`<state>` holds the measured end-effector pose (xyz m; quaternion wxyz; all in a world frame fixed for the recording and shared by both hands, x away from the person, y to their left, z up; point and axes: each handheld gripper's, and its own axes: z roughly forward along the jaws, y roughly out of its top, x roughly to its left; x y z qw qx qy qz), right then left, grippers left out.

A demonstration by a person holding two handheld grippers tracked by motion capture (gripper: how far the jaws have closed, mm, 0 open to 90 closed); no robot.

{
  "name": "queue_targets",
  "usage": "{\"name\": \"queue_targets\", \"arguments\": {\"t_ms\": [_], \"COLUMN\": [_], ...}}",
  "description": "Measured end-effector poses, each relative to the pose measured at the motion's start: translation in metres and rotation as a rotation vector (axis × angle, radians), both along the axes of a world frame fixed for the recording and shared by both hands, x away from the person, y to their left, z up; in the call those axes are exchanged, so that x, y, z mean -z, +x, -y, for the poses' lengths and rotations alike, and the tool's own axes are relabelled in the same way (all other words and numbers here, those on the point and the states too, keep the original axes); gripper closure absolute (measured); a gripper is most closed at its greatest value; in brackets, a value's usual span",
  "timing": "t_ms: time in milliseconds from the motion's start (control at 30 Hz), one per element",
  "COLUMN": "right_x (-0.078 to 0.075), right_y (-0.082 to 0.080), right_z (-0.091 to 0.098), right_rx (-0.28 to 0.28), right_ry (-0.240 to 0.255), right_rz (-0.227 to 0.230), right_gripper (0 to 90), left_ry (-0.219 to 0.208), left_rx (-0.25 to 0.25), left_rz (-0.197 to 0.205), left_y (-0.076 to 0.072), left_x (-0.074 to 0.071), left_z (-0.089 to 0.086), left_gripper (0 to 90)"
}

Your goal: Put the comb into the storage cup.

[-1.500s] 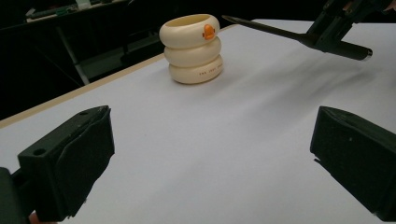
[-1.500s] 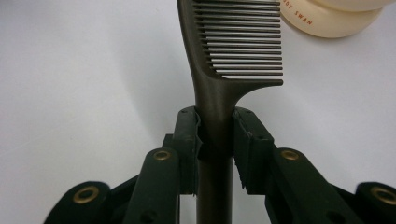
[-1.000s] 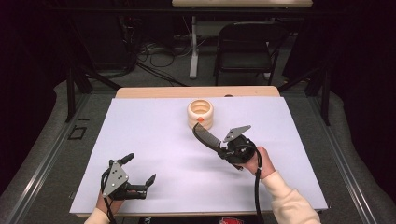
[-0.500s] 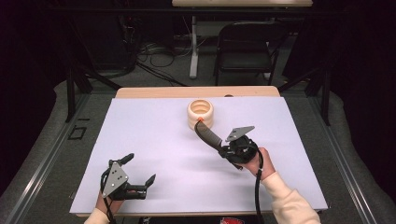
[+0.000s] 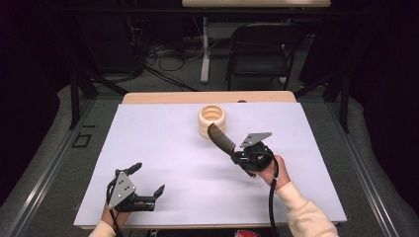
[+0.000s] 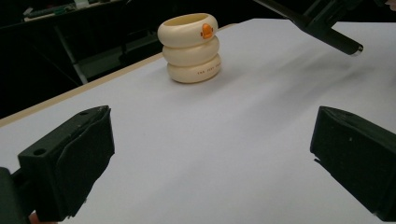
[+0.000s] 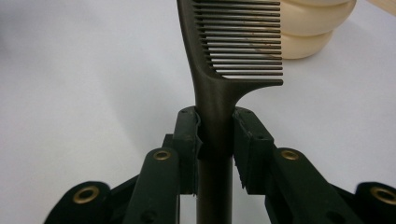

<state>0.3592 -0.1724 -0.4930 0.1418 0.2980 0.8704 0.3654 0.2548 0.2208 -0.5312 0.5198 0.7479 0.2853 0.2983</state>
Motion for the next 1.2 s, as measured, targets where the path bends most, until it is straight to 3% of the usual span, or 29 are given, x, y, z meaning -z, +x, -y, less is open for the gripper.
{"name": "queue_targets", "arguments": {"t_ms": [300, 600, 1200], "right_x": [0.001, -0.001, 0.0], "right_y": [0.002, 0.003, 0.01], "right_z": [0.003, 0.004, 0.003], "right_rx": [0.015, 0.043, 0.065], "right_ry": [0.022, 0.044, 0.053], "right_rz": [0.008, 0.05, 0.087], "right_gripper": [72.0, 72.0, 72.0], "left_ry": [0.004, 0.001, 0.005], "left_rx": [-0.002, 0.001, 0.004], "left_rz": [-0.003, -0.007, -0.009], "left_y": [0.001, 0.001, 0.001], "left_x": [0.001, 0.001, 0.001], "left_z": [0.0, 0.0, 0.0], "left_gripper": [0.0, 0.1, 0.1]}}
